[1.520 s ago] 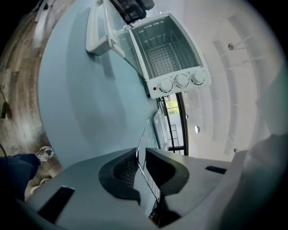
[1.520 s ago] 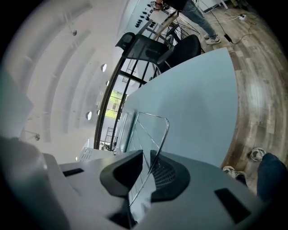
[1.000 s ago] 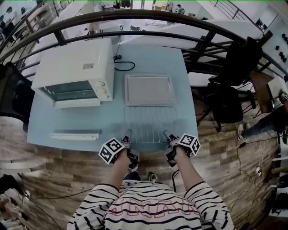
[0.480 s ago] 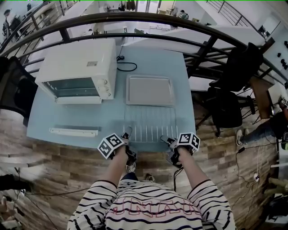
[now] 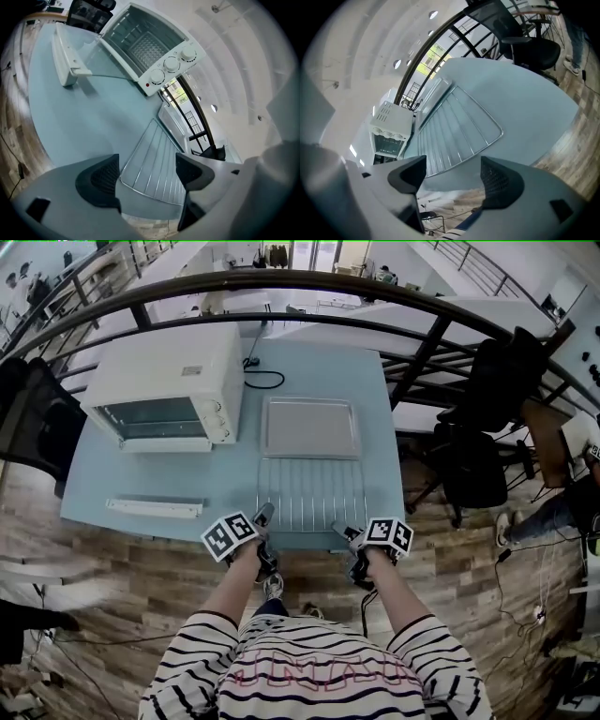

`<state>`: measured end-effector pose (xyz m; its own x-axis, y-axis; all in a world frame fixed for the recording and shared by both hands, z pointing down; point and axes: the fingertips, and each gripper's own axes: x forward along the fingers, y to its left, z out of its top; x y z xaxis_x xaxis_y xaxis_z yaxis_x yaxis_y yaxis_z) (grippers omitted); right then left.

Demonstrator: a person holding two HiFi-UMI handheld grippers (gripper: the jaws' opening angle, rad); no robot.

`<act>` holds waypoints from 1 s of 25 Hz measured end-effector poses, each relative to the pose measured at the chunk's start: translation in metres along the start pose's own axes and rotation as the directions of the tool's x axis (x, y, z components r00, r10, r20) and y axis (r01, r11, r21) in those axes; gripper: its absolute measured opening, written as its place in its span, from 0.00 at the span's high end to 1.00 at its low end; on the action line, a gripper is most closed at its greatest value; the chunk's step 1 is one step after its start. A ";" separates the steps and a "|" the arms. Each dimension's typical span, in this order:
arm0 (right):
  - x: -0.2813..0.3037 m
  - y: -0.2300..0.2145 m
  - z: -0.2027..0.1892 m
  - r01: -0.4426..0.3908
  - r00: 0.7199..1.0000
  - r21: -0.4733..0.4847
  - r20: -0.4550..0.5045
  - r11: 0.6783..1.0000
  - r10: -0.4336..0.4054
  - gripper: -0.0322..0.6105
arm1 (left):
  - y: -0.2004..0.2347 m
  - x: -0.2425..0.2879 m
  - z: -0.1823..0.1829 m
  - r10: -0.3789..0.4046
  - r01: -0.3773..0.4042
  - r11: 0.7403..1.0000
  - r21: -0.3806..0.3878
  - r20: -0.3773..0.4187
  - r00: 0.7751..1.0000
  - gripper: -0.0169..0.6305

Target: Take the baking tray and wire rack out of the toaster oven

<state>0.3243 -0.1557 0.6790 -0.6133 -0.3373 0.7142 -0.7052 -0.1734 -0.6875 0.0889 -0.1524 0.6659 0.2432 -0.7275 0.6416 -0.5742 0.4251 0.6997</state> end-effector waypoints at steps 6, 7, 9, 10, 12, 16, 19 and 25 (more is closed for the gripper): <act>-0.023 0.039 0.016 -0.056 0.994 -0.203 0.086 0.978 0.075 0.41 | -0.032 -0.030 0.009 -0.092 0.081 0.989 0.124 0.089 0.992 0.43; -0.028 0.048 0.017 -0.072 0.990 -0.231 0.100 0.970 0.098 0.41 | -0.040 -0.037 0.012 -0.118 0.100 0.983 0.156 0.112 0.987 0.43; -0.039 0.068 0.020 -0.109 0.979 -0.284 0.133 0.953 0.152 0.41 | -0.057 -0.055 0.018 -0.167 0.125 0.963 0.241 0.162 0.973 0.43; -0.045 0.078 0.020 -0.129 0.972 -0.310 0.148 0.942 0.182 0.41 | -0.064 -0.065 0.021 -0.185 0.126 0.949 0.288 0.187 0.965 0.43; -0.060 0.100 0.019 -0.171 0.954 -0.370 0.170 0.913 0.247 0.42 | -0.078 -0.085 0.026 -0.215 0.115 0.919 0.376 0.236 0.948 0.43; -0.090 0.137 0.012 -0.211 0.914 -0.509 0.200 0.834 0.353 0.42 | -0.108 -0.127 0.028 -0.299 0.107 0.853 0.511 0.309 0.903 0.43; -0.111 0.159 0.004 -0.206 0.880 -0.617 0.222 0.760 0.419 0.42 | -0.125 -0.154 0.021 -0.356 0.090 0.795 0.599 0.342 0.870 0.43; -0.155 0.189 -0.014 -0.157 0.802 -0.775 0.261 0.612 0.537 0.45 | -0.152 -0.199 0.002 -0.424 0.010 0.690 0.724 0.393 0.816 0.61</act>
<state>0.2813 -0.1235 0.4404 -0.7775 -0.6055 0.1696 -0.6111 0.6640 -0.4309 0.1270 -0.0735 0.4314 0.1348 -0.9855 0.1032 -0.9597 -0.1039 0.2611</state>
